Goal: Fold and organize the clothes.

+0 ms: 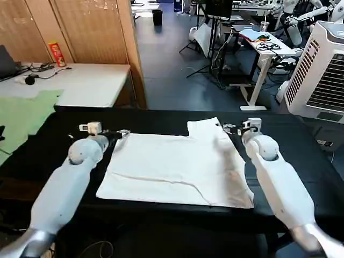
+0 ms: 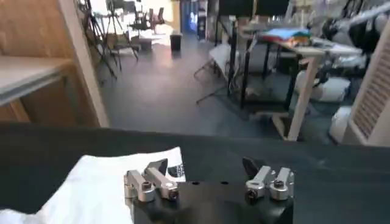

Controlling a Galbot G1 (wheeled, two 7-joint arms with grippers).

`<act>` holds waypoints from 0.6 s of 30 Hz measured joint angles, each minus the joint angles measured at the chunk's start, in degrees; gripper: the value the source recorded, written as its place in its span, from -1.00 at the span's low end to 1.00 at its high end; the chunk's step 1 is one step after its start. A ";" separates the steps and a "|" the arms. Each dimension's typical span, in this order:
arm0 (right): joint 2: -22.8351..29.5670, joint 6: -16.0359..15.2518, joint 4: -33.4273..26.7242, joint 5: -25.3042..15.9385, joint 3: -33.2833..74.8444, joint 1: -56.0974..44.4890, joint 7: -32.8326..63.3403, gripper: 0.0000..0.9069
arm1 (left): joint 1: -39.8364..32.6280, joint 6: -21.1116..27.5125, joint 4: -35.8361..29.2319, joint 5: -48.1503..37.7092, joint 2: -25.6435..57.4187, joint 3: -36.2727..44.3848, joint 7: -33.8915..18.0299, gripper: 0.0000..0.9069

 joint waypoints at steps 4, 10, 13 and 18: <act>1.10 0.11 -2.75 -0.48 -0.85 1.46 0.00 0.94 | -1.59 0.14 3.36 0.90 -0.37 0.66 0.45 0.94; 2.64 -0.11 -6.39 -0.89 -1.48 2.71 -1.09 0.94 | -1.35 1.40 4.47 0.66 -0.47 0.75 1.33 0.18; 3.36 -0.17 -7.22 -1.40 -1.71 2.93 -1.49 0.38 | -0.94 1.38 4.35 0.65 -0.48 0.76 1.62 -0.57; 4.13 -0.42 -7.96 -1.53 -1.78 3.07 -1.61 -0.57 | -0.86 0.78 5.06 1.91 -0.48 0.87 2.98 -0.63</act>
